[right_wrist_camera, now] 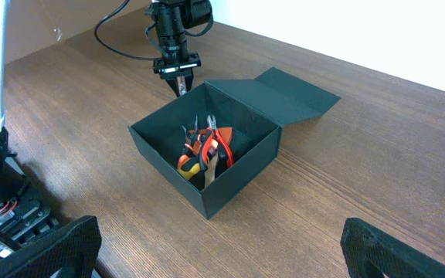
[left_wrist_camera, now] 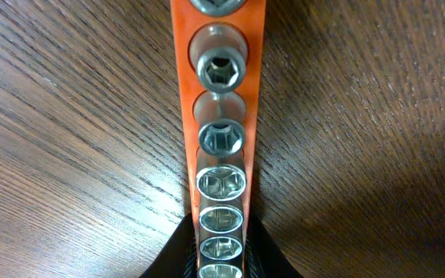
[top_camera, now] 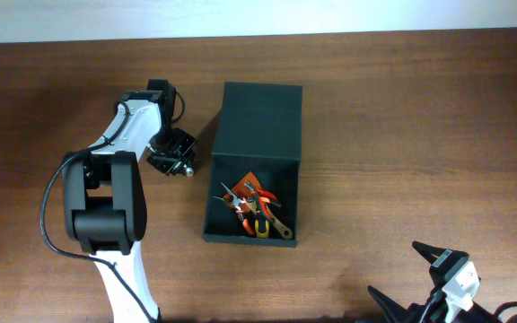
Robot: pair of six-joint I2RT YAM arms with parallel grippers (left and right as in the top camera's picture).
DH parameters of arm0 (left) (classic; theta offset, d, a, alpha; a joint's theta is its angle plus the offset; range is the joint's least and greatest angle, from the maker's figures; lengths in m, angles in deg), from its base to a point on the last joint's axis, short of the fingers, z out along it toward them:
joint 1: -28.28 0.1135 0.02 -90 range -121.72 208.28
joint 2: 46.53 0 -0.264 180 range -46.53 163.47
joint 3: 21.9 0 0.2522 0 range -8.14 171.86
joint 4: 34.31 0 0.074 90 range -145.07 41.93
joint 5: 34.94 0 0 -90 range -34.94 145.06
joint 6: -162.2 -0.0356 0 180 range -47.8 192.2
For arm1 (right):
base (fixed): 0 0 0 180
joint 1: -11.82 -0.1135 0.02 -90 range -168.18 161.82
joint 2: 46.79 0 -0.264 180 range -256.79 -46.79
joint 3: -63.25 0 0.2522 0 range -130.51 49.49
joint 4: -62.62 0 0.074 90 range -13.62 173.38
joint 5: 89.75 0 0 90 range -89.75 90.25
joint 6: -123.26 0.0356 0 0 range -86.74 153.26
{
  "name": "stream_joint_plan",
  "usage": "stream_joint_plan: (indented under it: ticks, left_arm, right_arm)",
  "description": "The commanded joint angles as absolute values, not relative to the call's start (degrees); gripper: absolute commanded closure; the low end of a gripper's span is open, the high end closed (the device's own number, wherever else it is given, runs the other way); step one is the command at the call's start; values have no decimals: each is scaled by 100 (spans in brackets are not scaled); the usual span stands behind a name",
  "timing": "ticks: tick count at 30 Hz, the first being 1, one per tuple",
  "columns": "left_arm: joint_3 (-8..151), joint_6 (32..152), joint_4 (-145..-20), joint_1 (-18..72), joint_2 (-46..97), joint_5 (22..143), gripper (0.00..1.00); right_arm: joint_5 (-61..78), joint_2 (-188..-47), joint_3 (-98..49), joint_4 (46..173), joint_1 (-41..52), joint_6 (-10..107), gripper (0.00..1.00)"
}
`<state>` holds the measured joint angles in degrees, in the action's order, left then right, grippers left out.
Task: Pack container
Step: 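Carry the socket rail into the box and release it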
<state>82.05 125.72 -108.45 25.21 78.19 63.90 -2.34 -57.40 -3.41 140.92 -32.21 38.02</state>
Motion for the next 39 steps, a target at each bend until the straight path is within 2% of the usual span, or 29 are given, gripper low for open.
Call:
stream_joint_plan:
  ticks: [1,8,19,27,39]
  left_arm:
    - [8076,12546,-10828,2545,7822,6480,92]
    - [8076,12548,-10828,2453,7065,6476,92]
    - [8076,12581,-10835,1786,5264,6473,92]
    - [7512,13973,-10675,755,4604,6508,92]
    - [5849,15721,-9217,-843,3992,6583,92]
  right_arm:
    - [-304,-5716,-322,14072,-3243,3867,1]
    - [-304,-5716,-319,14072,-3243,3867,1]
    - [-304,-5716,-322,14072,-3243,3867,1]
    - [-304,-5716,-322,14072,-3243,3867,1]
    - [-304,-5716,-319,14072,-3243,3867,1]
